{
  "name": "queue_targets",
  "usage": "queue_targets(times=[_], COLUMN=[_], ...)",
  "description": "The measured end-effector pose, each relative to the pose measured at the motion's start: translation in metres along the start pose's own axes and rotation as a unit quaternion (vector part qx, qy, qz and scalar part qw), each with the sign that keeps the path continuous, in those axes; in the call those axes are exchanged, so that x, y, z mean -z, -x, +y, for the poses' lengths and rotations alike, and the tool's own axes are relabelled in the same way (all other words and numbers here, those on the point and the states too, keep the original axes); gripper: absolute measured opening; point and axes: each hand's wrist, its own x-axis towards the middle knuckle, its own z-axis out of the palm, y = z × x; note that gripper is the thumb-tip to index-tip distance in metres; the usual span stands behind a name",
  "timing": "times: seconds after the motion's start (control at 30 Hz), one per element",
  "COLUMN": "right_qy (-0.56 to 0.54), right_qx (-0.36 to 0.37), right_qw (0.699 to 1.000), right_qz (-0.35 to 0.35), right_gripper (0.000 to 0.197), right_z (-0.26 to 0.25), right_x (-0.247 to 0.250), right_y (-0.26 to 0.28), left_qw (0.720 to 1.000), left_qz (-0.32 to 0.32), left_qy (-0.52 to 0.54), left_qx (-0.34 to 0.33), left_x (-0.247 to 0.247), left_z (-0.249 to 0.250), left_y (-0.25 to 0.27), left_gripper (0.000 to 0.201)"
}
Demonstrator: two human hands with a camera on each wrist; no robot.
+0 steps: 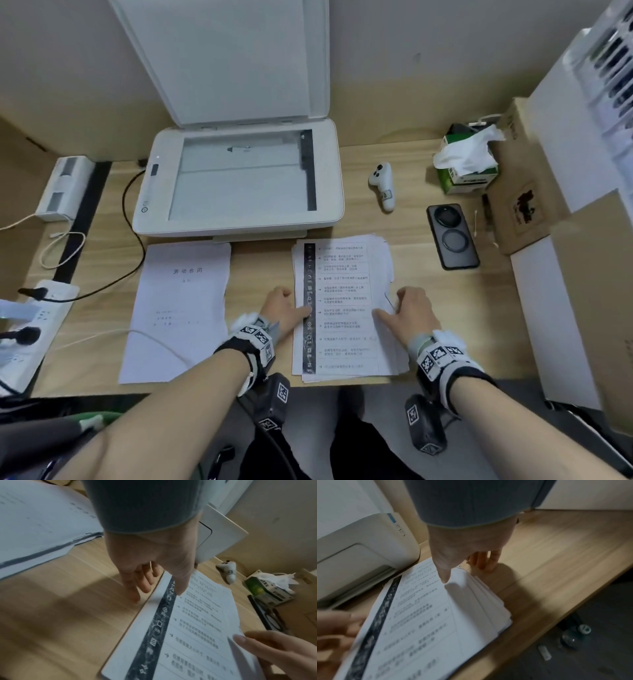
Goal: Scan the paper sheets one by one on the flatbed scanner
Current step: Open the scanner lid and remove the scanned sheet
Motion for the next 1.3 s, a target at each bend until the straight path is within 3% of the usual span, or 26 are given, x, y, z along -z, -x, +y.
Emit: queue_targets(times=[0.07, 0.17, 0.3, 0.43, 0.5, 0.6, 0.7, 0.8, 0.9, 1.0, 1.1, 1.3], right_qy=[-0.027, -0.041, -0.098, -0.230, -0.297, -0.360, -0.369, -0.381, -0.357, -0.361, -0.377, -0.358], right_qx=[-0.004, 0.010, 0.019, 0.008, 0.018, 0.040, 0.069, 0.076, 0.054, 0.035, 0.036, 0.034], right_qw=[0.999, 0.993, 0.987, 0.965, 0.948, 0.929, 0.926, 0.921, 0.933, 0.932, 0.926, 0.933], right_qz=[-0.045, -0.108, -0.129, -0.128, -0.114, -0.076, -0.039, -0.021, -0.016, -0.015, -0.007, -0.026], right_gripper=[0.048, 0.027, 0.015, 0.022, 0.025, 0.034, 0.036, 0.041, 0.025, 0.019, 0.019, 0.025], right_z=[-0.002, -0.008, -0.013, -0.038, -0.050, -0.084, -0.114, -0.131, -0.134, -0.128, -0.128, -0.130], right_x=[-0.004, -0.008, -0.010, 0.007, 0.018, 0.049, 0.075, 0.088, 0.090, 0.085, 0.085, 0.082], right_y=[-0.007, -0.008, 0.004, 0.015, 0.016, 0.023, 0.025, 0.024, 0.024, 0.024, 0.023, 0.015], left_qw=[0.999, 0.997, 0.997, 0.986, 0.979, 0.972, 0.963, 0.953, 0.943, 0.932, 0.925, 0.938], left_qz=[-0.033, -0.070, -0.038, 0.011, 0.011, 0.029, 0.065, 0.084, 0.075, 0.076, 0.082, 0.072], left_qy=[0.011, -0.001, 0.054, 0.166, 0.204, 0.231, 0.239, 0.254, 0.283, 0.308, 0.315, 0.291], left_qx=[-0.010, -0.033, -0.050, -0.013, -0.001, -0.037, -0.110, -0.141, -0.161, -0.178, -0.195, -0.172], left_x=[-0.009, -0.024, -0.040, 0.005, 0.024, 0.064, 0.098, 0.118, 0.121, 0.115, 0.114, 0.109], left_z=[0.004, 0.008, -0.010, 0.017, 0.024, 0.040, 0.061, 0.074, 0.068, 0.057, 0.059, 0.059], left_y=[0.002, 0.011, 0.004, 0.037, 0.038, 0.048, 0.057, 0.063, 0.061, 0.059, 0.060, 0.050], left_gripper=[0.053, 0.023, 0.028, 0.014, 0.019, 0.028, 0.015, 0.016, 0.020, 0.030, 0.021, 0.020])
